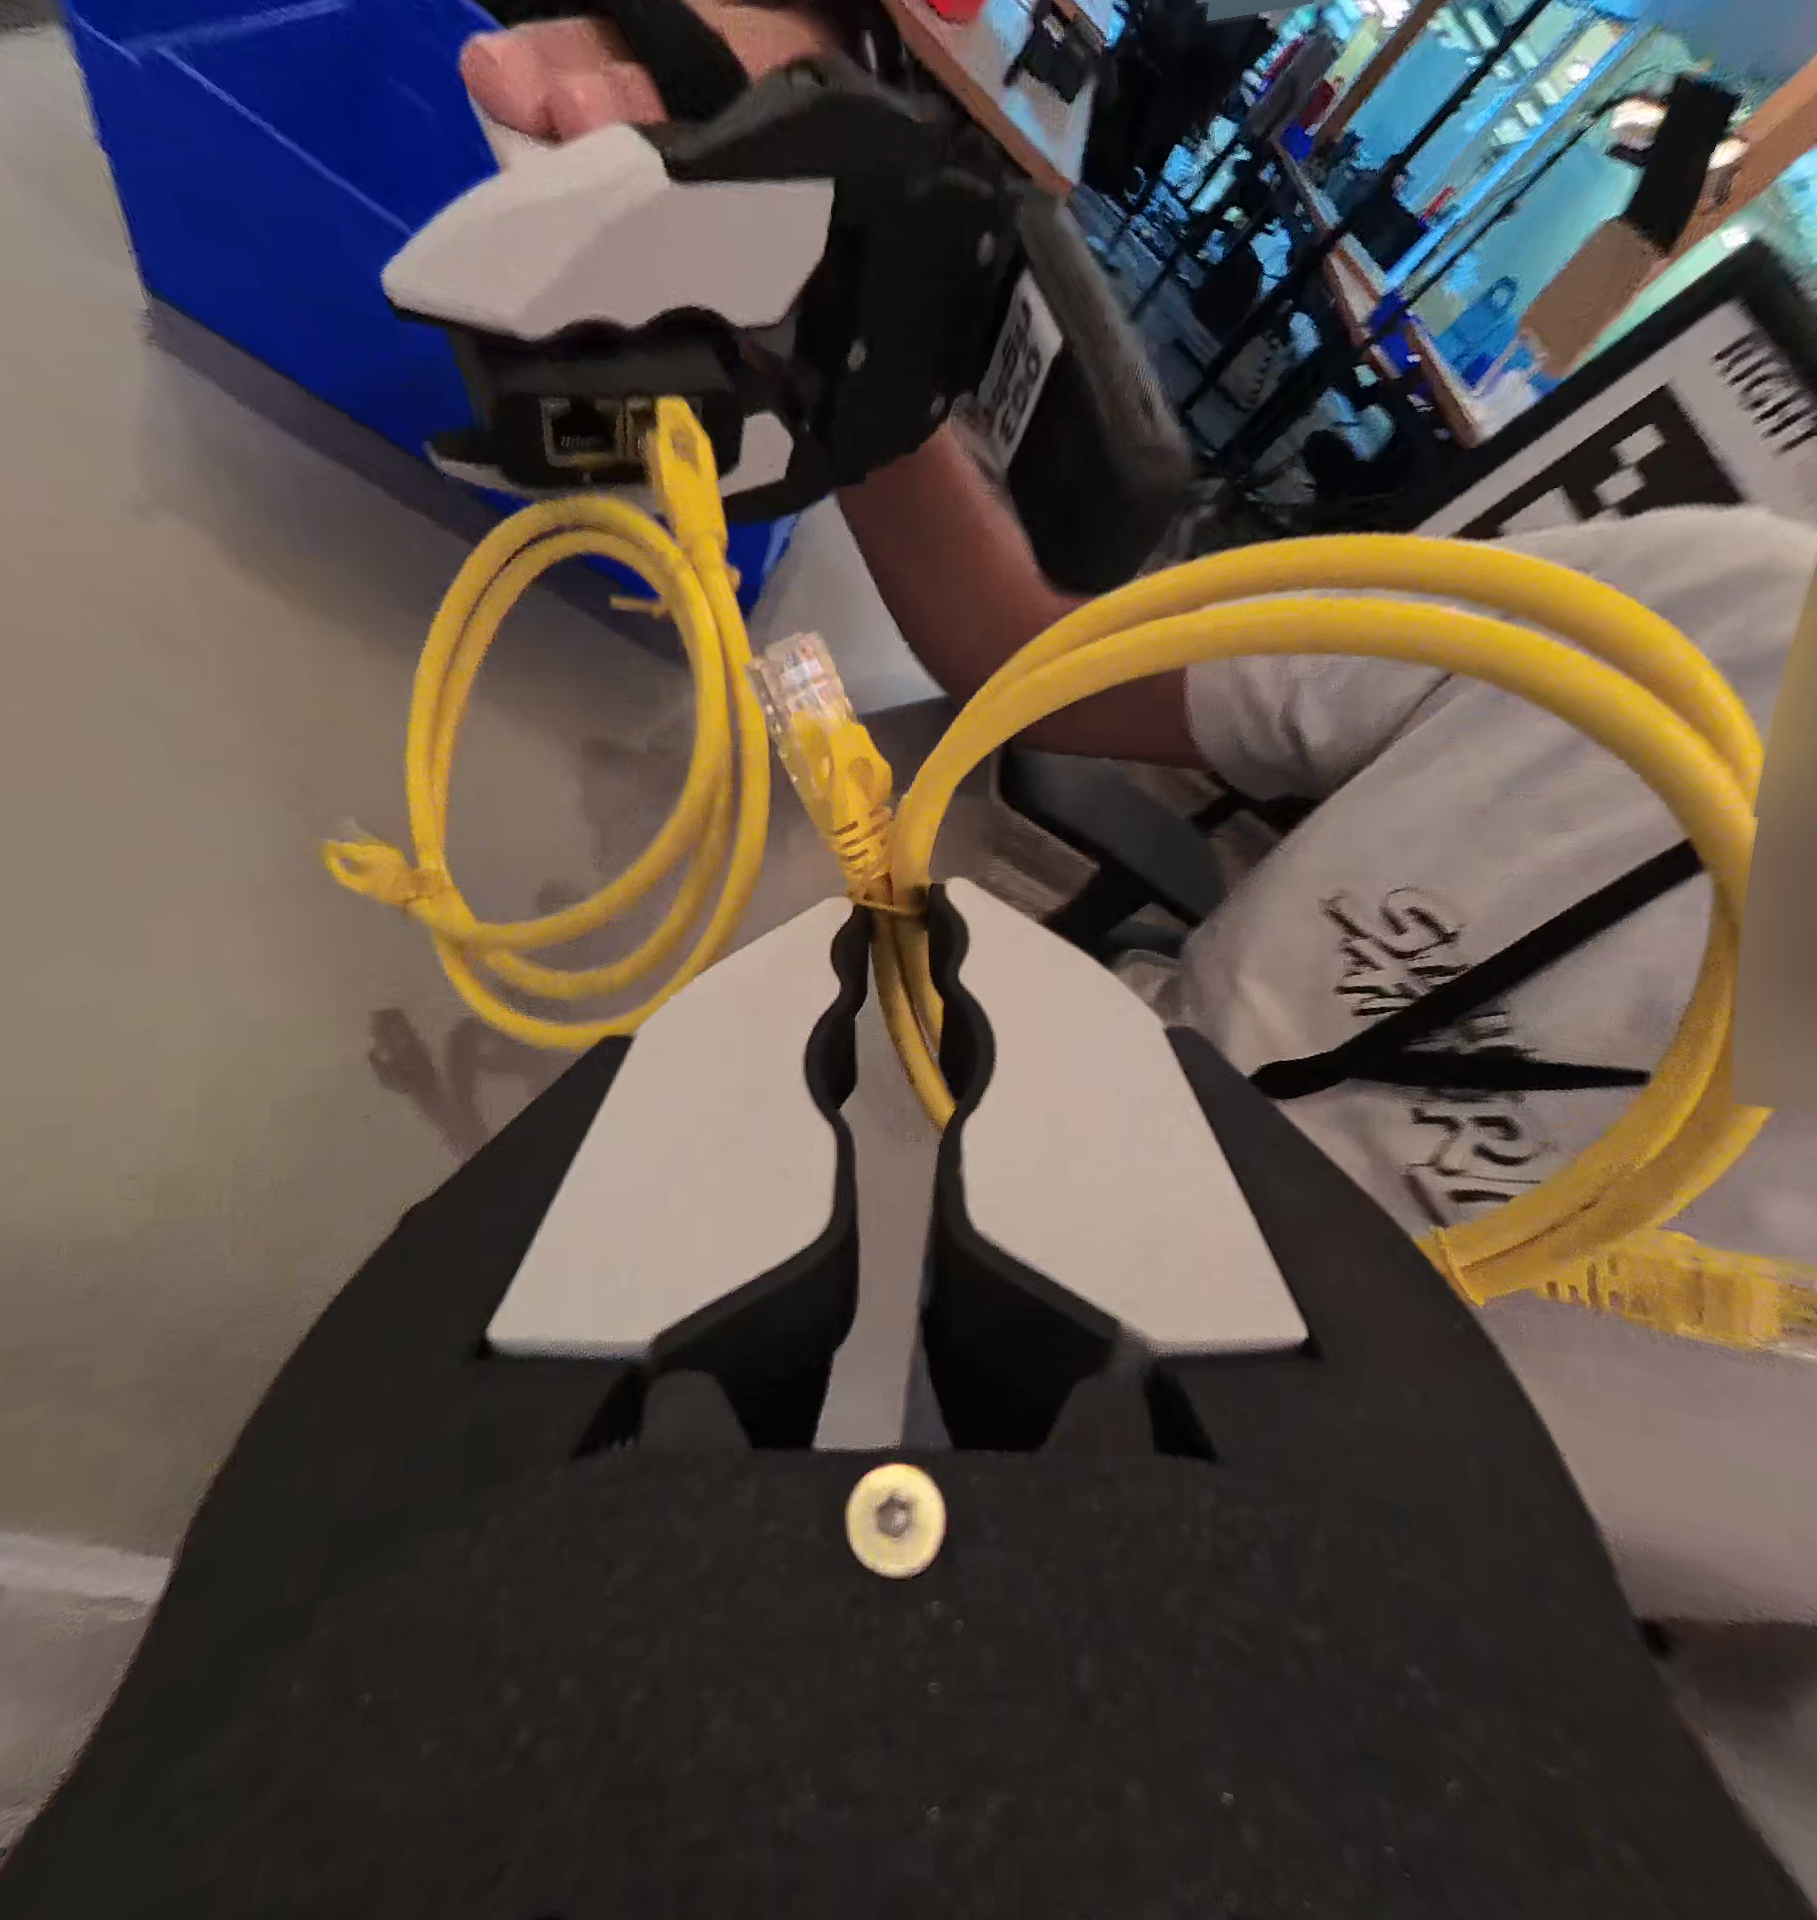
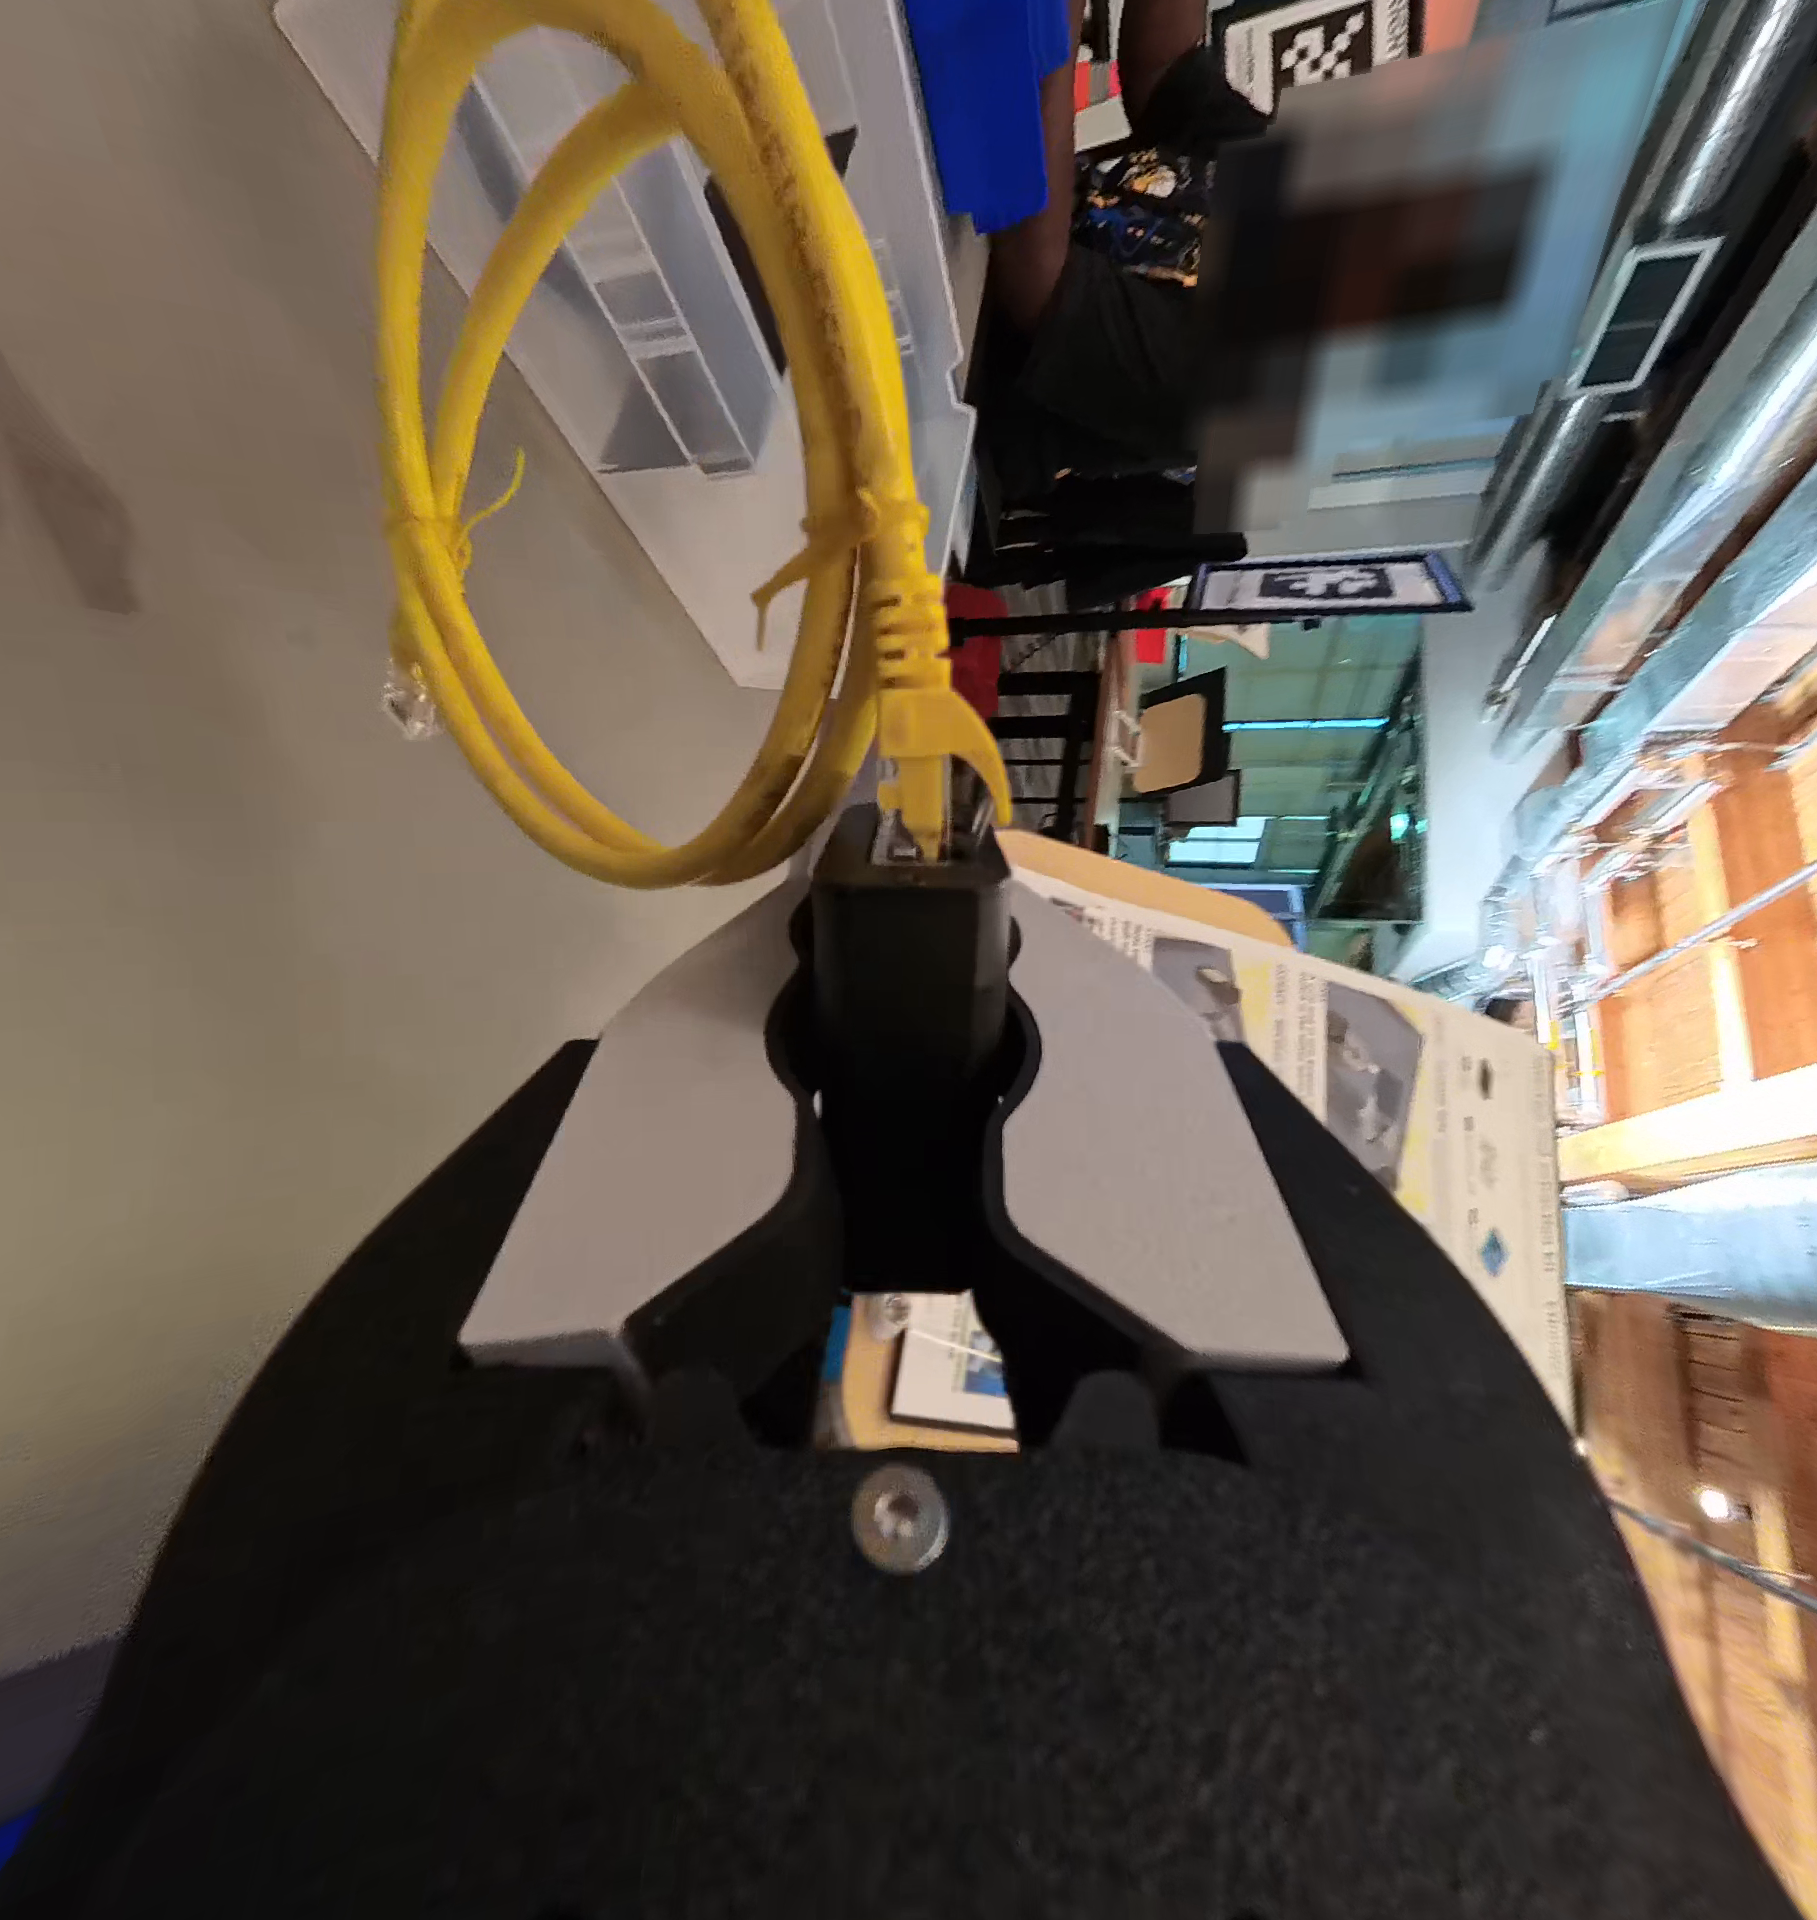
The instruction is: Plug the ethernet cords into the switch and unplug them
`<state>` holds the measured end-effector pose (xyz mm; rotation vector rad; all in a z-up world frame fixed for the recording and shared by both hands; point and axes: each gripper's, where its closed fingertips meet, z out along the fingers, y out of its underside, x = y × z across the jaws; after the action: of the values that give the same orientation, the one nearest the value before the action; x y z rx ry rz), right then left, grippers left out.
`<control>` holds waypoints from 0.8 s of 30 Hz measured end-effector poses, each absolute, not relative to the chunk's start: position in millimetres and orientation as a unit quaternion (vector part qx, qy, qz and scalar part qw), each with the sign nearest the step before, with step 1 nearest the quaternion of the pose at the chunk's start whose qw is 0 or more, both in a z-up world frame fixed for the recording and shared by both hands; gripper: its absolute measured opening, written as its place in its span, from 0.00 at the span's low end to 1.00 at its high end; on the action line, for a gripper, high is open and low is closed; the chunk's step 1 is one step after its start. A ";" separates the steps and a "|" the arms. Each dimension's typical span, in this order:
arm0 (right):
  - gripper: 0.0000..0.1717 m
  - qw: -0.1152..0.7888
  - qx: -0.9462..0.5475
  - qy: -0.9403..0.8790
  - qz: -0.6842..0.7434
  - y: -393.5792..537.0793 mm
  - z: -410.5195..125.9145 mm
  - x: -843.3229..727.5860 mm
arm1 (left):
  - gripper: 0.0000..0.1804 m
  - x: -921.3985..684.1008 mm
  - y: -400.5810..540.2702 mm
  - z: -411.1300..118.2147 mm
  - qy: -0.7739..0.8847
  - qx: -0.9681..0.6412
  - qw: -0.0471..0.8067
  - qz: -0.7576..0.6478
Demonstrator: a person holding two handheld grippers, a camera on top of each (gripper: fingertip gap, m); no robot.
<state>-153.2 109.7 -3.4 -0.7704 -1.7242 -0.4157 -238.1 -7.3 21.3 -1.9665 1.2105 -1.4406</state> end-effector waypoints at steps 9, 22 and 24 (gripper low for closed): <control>0.15 0.612 -0.242 -0.731 -0.181 77.6 7.8 -174.6 | 0.06 -216.9 7.9 23.6 0.478 -0.707 0.025 -0.521; 0.15 0.617 -0.239 -0.732 -0.166 66.7 14.4 -175.3 | 0.06 -204.9 -4.3 3.7 0.473 -0.687 -0.080 -0.546; 0.15 0.612 -0.240 -0.734 -0.172 67.9 13.5 -175.7 | 0.06 -204.2 -4.7 2.2 0.475 -0.688 -0.078 -0.543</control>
<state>-175.7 67.9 13.5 -0.5527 -1.6920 -0.3958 -204.2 -4.7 2.2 -2.2753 1.5714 -1.7982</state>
